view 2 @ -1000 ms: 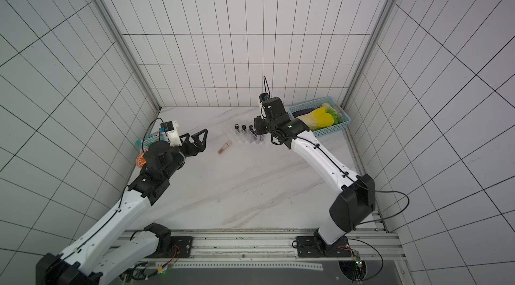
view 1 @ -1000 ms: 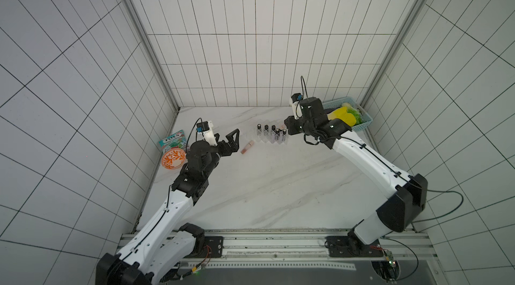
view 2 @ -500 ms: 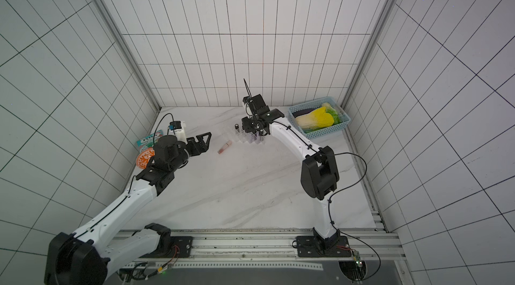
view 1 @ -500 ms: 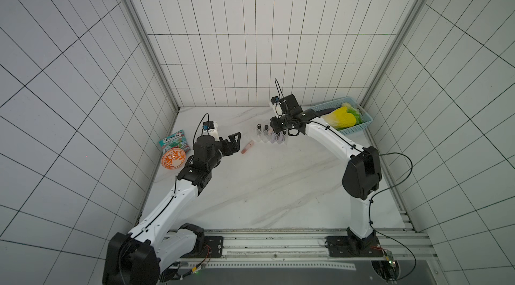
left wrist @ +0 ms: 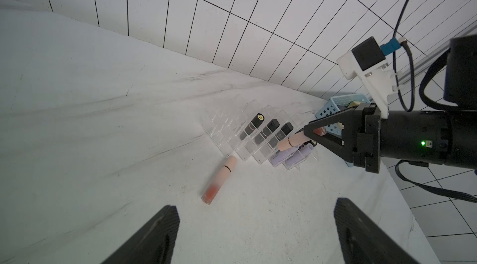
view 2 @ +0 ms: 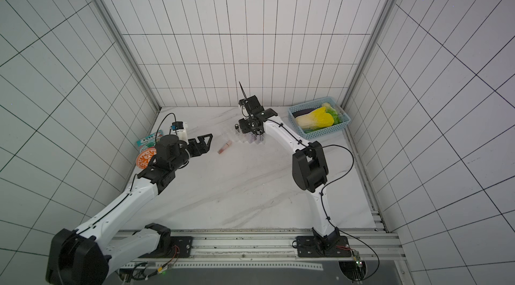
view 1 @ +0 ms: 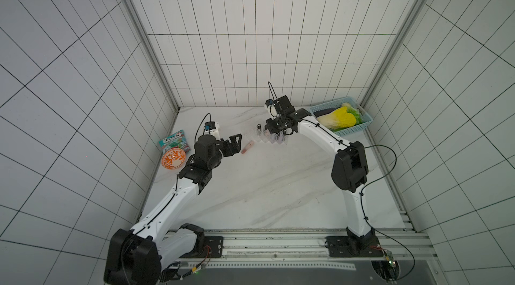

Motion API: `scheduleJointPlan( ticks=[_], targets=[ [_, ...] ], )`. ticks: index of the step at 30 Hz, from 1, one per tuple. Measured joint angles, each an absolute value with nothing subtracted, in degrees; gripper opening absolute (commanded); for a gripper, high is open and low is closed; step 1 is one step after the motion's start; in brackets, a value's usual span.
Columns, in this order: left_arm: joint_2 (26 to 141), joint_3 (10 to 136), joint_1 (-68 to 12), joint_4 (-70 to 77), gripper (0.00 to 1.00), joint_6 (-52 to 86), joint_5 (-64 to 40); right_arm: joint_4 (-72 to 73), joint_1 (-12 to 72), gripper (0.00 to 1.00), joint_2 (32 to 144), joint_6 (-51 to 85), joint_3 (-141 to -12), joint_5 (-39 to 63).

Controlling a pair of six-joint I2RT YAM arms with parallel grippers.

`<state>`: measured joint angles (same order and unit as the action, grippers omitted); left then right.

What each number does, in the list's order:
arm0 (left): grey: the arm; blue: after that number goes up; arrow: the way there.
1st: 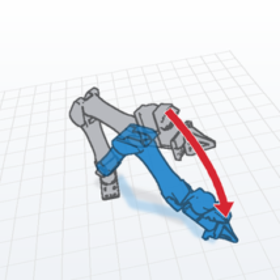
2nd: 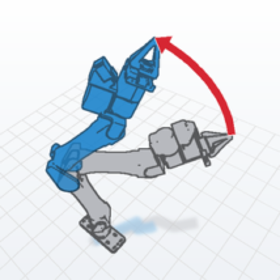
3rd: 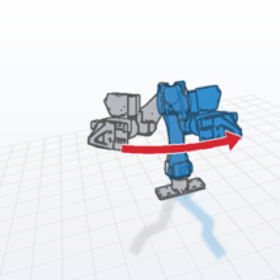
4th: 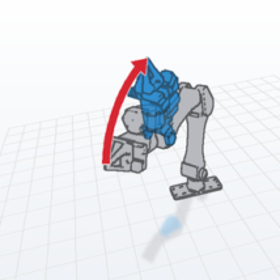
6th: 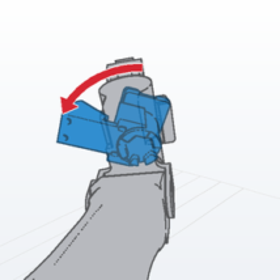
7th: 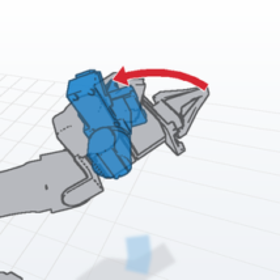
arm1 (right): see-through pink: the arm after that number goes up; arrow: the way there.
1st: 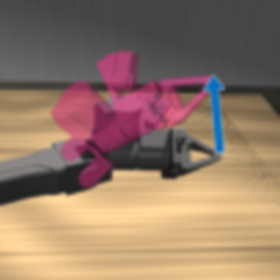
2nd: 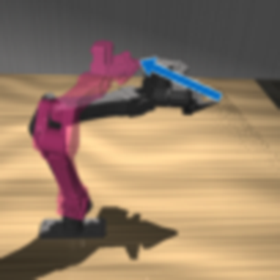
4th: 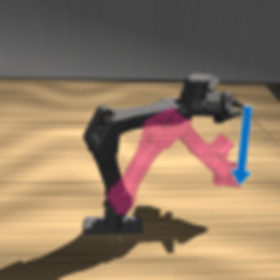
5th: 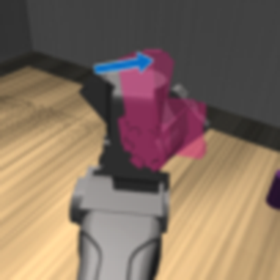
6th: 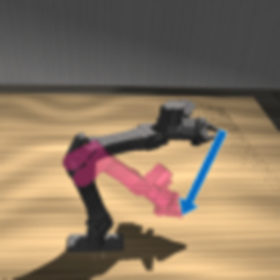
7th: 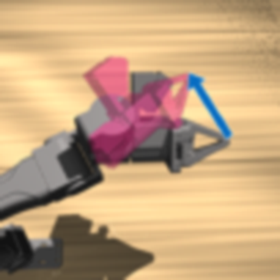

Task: Arrange the lipsticks in the organizer
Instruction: Place the lipstick in the storage box.

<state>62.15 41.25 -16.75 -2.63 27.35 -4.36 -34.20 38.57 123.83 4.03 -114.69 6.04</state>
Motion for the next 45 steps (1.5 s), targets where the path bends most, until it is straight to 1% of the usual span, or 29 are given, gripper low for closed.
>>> scheduleJointPlan(
  ticks=[6,14,19,20,22,24,26,28,32,35,42,45],
  targets=[
    [62.7,41.3,-16.8,-2.7,0.92,26.9,-4.4,-34.8,38.2,0.17,125.8,2.9,-117.9,4.2],
    [62.8,41.6,-16.8,-3.9,0.92,26.0,-4.4,-35.1,38.2,0.17,127.4,1.6,-118.1,0.6],
    [62.7,42.0,-16.8,-3.9,0.92,25.8,-4.4,-35.2,37.8,0.2,128.4,1.2,-118.3,-0.2],
    [62.7,42.0,-16.8,-3.9,0.92,25.8,-4.4,-35.2,37.8,0.22,128.6,1.1,-118.6,-0.3],
    [62.7,42.0,-16.8,-4.1,0.92,25.6,-4.4,-35.2,37.8,0.33,128.8,0.9,-118.8,-0.4],
    [62.8,42.4,-16.8,-4.9,0.92,25.0,-4.3,-35.5,37.8,0.45,128.8,0.5,-118.9,-0.4],
    [62.8,43.2,-16.8,-6.4,0.92,24.4,-3.9,-35.8,37.8,0.52,128.8,0.6,-118.9,-0.3],
    [62.9,44.5,-16.8,-8.2,0.92,23.6,-3.0,-36.0,37.8,0.55,128.8,0.6,-118.9,-0.1],
    [65.6,48.1,-16.8,-12.0,0.92,21.7,-0.9,-36.3,37.8,0.56,128.2,0.7,-118.8,0.9],
    [70.1,50.9,-16.7,-14.8,0.91,20.5,-0.5,-35.6,37.8,0.56,123.4,1.1,-114.5,2.1],
    [85.8,58.4,-15.5,-21.4,0.91,17.7,-3.2,-32.1,37.8,0.55,100.0,3.5,-98.7,5.9],
    [92.6,63.1,-15.2,-23.6,0.91,16.4,-4.7,-30.8,37.9,0.55,92.8,4.2,-93.3,7.2]
  ],
)
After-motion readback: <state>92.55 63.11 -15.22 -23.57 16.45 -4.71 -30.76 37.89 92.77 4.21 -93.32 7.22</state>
